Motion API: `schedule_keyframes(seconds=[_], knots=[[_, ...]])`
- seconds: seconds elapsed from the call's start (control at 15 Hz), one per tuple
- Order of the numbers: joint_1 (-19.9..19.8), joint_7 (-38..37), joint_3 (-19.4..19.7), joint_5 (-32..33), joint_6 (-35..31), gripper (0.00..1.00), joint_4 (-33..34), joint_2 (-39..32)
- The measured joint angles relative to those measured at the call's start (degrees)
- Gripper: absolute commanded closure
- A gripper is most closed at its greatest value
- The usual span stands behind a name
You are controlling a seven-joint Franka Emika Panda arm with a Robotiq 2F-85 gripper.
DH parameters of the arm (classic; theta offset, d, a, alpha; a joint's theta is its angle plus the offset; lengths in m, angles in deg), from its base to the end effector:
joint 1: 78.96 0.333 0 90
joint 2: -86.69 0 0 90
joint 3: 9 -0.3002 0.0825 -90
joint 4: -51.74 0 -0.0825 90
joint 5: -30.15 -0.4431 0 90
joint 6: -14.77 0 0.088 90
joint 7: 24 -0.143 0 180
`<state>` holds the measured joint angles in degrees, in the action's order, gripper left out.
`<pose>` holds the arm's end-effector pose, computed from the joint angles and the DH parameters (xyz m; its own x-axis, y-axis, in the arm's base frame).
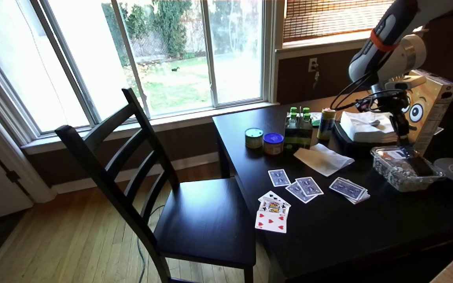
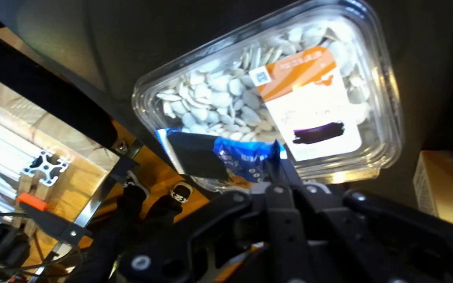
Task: Put the packet on the plastic box
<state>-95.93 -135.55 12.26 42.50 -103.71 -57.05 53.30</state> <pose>0.4571 -0.3996 0.1012 -0.6521 -0.6103 0.4498 -0.5676 0.7863 0.2441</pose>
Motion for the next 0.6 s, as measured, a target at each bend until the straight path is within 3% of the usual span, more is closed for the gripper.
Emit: schedule_keyframes(seconds=[0.07,0.27,0.6], knots=[[0.11,-0.04,0.30,0.10,-1.85,0.73,0.01,-0.60],[0.75,-0.04,1.20,0.48,-6.72,0.54,-0.02,-1.81],[3.64,5.94,0.90,0.83,-14.55,0.18,-3.03,2.54]])
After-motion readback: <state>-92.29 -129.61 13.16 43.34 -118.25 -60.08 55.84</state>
